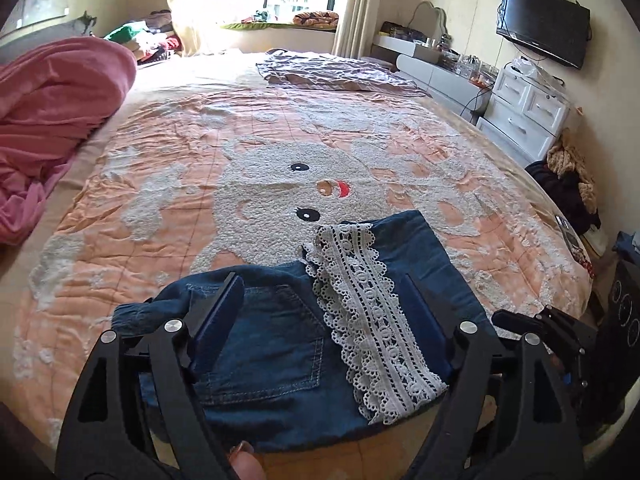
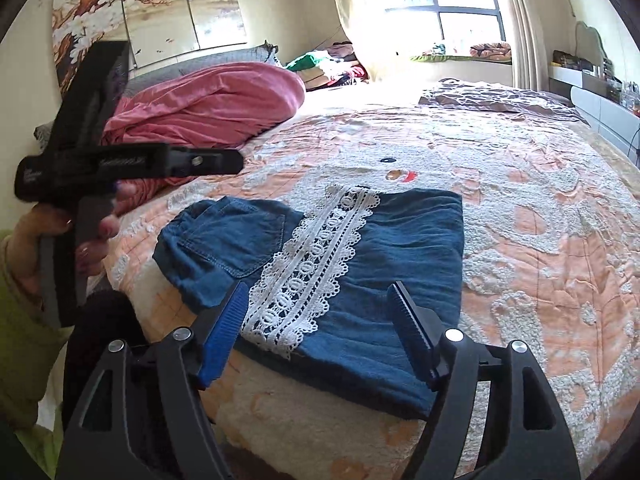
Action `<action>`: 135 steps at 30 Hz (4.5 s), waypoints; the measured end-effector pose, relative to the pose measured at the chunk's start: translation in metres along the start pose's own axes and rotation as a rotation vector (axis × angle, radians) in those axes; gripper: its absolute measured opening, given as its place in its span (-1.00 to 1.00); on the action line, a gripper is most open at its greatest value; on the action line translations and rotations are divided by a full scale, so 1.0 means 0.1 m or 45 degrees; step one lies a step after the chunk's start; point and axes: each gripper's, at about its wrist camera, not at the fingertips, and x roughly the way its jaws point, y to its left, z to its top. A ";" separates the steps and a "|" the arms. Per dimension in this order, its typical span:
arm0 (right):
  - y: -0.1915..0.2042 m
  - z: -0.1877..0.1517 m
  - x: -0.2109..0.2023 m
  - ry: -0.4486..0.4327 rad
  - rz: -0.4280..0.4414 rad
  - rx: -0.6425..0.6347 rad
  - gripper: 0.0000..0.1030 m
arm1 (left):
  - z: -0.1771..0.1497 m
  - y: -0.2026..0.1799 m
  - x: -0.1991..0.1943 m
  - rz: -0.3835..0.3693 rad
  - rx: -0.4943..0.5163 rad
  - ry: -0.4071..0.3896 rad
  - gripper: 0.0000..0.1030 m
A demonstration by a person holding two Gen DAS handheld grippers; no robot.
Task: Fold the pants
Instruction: 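Open both grippers and release the folded pants, then grasp the elastic waistband end with both grippers and fold it over the pants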
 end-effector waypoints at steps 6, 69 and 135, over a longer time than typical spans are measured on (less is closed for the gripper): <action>-0.03 0.04 -0.08 -0.024 -0.016 0.019 0.56 | -0.14 0.12 -0.17 0.054 -0.048 0.000 0.59; 1.15 1.24 2.17 0.545 0.252 -0.349 0.83 | -1.11 1.33 0.06 0.045 -0.495 0.092 0.81; -1.10 0.83 0.68 0.311 0.460 0.441 0.57 | -0.42 -0.68 0.24 -0.218 -0.026 -0.095 0.21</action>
